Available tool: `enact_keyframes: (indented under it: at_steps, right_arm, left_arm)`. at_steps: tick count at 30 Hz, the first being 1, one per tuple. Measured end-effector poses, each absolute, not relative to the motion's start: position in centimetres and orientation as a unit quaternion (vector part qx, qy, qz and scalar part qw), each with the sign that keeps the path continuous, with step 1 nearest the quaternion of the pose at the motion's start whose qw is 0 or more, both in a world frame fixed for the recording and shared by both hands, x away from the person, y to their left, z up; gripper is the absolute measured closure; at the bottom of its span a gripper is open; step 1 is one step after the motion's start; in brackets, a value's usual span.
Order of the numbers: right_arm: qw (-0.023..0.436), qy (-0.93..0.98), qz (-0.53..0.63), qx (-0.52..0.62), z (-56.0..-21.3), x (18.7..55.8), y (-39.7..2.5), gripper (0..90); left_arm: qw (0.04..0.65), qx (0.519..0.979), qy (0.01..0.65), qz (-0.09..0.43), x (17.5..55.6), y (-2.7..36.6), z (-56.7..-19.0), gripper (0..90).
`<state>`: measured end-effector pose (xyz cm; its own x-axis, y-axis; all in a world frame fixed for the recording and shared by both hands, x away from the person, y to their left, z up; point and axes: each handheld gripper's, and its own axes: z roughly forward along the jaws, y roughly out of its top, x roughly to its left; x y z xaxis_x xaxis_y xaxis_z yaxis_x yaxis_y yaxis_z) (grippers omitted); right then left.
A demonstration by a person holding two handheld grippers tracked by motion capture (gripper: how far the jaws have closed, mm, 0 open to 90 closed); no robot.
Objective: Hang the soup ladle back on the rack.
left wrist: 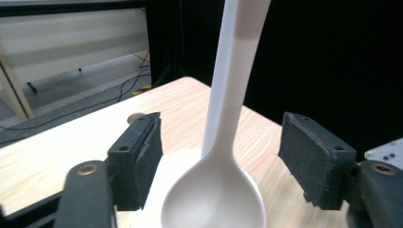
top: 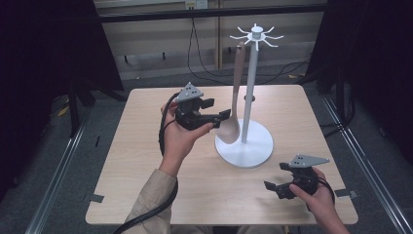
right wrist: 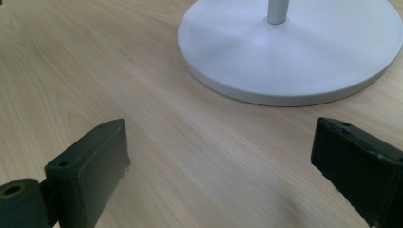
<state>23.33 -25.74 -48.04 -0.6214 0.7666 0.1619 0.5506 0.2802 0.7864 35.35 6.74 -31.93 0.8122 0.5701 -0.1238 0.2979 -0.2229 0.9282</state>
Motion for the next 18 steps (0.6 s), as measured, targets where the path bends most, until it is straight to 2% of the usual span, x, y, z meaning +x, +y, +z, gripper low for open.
enact_keyframes:
  at_steps: [5, 18]
  right_arm:
    - [0.126, 0.791, 0.431, 0.416, -48.0, 23.3, -25.7, 5.0]
    - [0.125, 0.791, 0.431, 0.416, -48.1, 23.3, -25.7, 5.0]
  left_arm:
    - [0.549, 0.779, 0.276, 0.125, 34.8, 7.1, -32.8, 22.5]
    - [0.532, 0.788, 0.283, 0.129, 34.2, 8.5, -35.3, 17.1]
